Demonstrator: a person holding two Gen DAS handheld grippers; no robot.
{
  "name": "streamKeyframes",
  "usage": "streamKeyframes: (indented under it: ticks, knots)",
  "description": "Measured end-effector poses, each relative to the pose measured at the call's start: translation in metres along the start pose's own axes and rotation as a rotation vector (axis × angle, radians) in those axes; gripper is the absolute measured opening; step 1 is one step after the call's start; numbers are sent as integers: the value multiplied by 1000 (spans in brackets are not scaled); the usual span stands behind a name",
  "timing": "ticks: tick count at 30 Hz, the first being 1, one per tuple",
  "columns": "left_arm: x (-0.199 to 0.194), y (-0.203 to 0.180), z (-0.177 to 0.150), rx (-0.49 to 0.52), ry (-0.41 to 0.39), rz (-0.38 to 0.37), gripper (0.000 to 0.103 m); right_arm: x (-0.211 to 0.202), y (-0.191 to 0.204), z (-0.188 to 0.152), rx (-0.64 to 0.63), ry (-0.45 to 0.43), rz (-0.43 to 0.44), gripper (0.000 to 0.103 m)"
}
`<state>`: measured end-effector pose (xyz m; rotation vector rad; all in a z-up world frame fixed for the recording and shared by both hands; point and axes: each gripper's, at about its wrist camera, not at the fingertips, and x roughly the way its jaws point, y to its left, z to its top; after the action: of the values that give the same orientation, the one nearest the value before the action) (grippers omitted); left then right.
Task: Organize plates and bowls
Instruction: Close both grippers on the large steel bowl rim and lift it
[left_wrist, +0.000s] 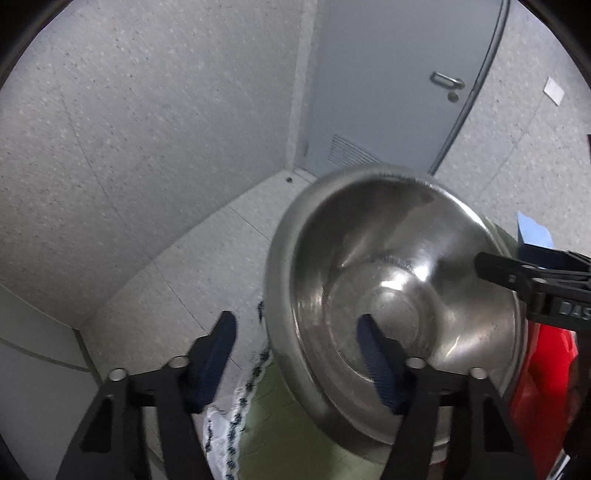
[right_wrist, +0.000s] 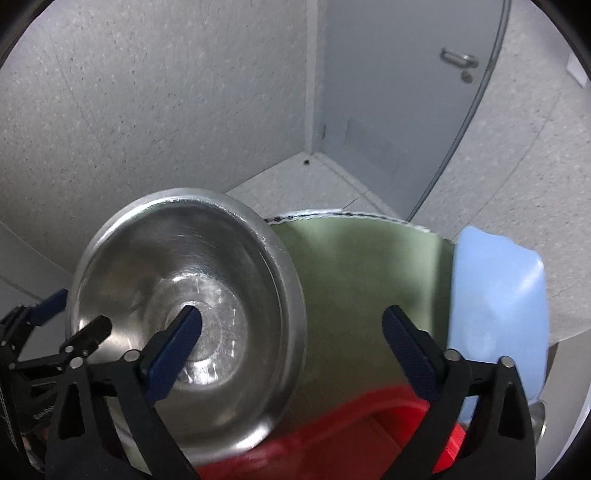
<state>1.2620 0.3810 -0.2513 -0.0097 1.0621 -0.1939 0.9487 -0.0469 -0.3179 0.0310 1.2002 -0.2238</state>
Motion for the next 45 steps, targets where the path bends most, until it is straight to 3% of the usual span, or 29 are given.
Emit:
streamKeyframes:
  ticks: [3,6,8,10,11,15,23,33,40,45]
  knots:
    - [11,2,5,-4,9,-4,43,15,-1,0,0,38,16,81]
    - [12,0,8,-8,4,-16,34,20,-2,0,5,55,33,61]
    - [11,-4,5,-2,0,-20,28,24,-2,1,3,67,55,54]
    - [12,-5,2,9,-7,-13,24,26,-2,0,3,75,77,37]
    - [12,-9,0,13,-12,-5,23,26,-2,0,3,78,77,35]
    - [12,-10,-7,11,-29,4,18,25,-6,0,7,68,94,32]
    - [-30,-34,-43,7,-110,29,18,10,-11,-2,20,35,144,30]
    - [-105,-53,-76,-9,-227,25,19,-55,-7,3,23,-86,196,30]
    - [-154,-80,-121,30,-273,-15,19,-107,-26,-16,62,-156,199,30]
    - [-183,-102,-166,86,-255,-64,19,-137,-44,-48,100,-180,172,30]
